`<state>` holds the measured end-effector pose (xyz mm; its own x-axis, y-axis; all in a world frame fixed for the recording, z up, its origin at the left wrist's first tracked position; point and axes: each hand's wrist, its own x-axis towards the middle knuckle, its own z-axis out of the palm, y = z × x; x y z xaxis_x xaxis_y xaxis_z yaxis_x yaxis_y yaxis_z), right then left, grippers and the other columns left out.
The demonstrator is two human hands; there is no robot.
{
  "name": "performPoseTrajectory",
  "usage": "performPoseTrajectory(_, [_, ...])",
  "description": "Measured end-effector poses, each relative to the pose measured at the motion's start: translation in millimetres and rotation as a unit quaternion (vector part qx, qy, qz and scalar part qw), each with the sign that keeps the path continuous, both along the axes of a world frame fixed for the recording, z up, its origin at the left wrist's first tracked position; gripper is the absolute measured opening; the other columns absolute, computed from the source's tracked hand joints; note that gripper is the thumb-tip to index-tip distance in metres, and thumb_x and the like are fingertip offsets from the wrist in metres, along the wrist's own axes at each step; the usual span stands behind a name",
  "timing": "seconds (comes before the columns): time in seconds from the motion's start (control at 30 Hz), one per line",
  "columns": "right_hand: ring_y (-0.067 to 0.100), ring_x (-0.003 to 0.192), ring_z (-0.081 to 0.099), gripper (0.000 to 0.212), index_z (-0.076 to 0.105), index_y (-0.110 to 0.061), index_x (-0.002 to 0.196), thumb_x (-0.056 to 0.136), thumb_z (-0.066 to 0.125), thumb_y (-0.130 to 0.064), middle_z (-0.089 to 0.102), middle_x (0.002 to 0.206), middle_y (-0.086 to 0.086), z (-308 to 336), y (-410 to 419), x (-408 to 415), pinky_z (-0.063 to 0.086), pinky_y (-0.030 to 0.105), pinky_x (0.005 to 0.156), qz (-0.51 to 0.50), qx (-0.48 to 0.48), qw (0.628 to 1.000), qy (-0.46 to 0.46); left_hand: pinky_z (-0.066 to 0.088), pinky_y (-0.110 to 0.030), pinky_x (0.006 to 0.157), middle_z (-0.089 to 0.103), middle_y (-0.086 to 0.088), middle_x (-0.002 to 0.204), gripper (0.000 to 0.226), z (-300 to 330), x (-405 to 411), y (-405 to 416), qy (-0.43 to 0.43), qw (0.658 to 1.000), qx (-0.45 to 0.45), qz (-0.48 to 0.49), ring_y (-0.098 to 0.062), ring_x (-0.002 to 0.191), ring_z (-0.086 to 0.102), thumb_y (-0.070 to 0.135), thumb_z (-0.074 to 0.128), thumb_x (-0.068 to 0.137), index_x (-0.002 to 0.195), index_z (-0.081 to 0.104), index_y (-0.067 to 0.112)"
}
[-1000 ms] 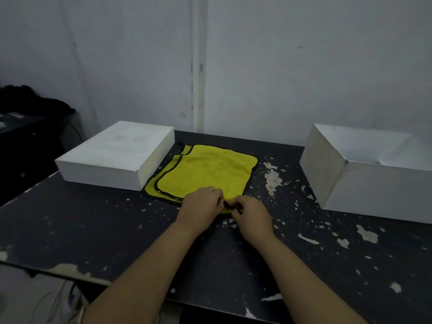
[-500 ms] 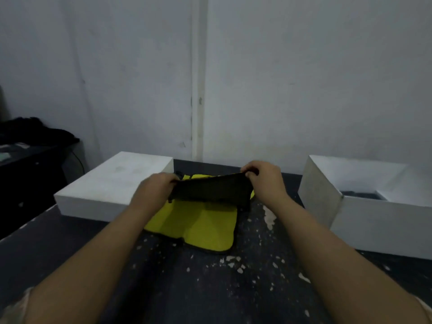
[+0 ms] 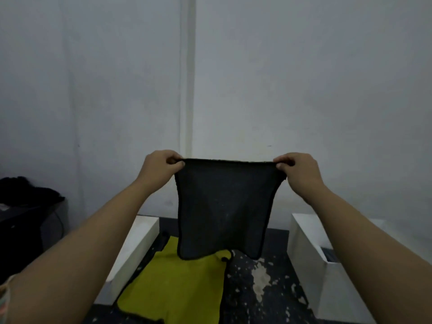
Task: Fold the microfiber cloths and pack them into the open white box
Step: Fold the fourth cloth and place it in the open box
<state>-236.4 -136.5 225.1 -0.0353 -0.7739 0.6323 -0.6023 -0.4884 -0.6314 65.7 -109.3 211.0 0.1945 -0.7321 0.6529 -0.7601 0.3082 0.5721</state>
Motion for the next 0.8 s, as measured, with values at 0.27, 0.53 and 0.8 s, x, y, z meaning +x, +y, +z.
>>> performPoseTrajectory(0.27, [0.021, 0.087, 0.060, 0.017, 0.071, -0.002, 0.099, 0.085, 0.062, -0.003, 0.070, 0.099, 0.015, 32.2, 12.8, -48.3, 0.045, 0.028, 0.081, -0.007, -0.009, 1.000, -0.027, 0.055, -0.024, 0.076, 0.070, -0.009, 0.091, 0.018, 34.6, -35.3, 1.8, 0.139, 0.985, 0.022, -0.104, -0.018, 0.084, 0.067, 0.016, 0.065, 0.084, 0.098, 0.069, 0.005])
performPoseTrajectory(0.53, [0.025, 0.089, 0.065, 0.015, 0.072, -0.006, 0.095, 0.083, 0.064, -0.003, 0.069, 0.089, 0.010, 30.8, 23.2, -81.6, 0.053, 0.040, 0.089, 0.011, 0.005, 0.996, -0.087, 0.055, -0.014, 0.067, 0.068, -0.007, 0.089, 0.013, 36.3, -66.3, 8.3, 0.192, 0.965, 0.044, -0.171, -0.013, 0.080, 0.064, 0.012, 0.061, 0.087, 0.096, 0.066, 0.005])
performPoseTrajectory(0.8, [0.014, 0.078, 0.060, 0.015, 0.070, -0.010, 0.093, 0.088, 0.058, -0.003, 0.066, 0.086, 0.004, 13.3, 62.3, -97.9, 0.053, 0.029, 0.074, 0.051, 0.004, 0.992, -0.115, 0.054, -0.027, 0.077, 0.066, -0.009, 0.095, 0.012, 17.6, -82.4, 47.7, 0.220, 0.948, 0.057, -0.222, -0.017, 0.089, 0.063, 0.015, 0.058, 0.089, 0.096, 0.066, 0.010])
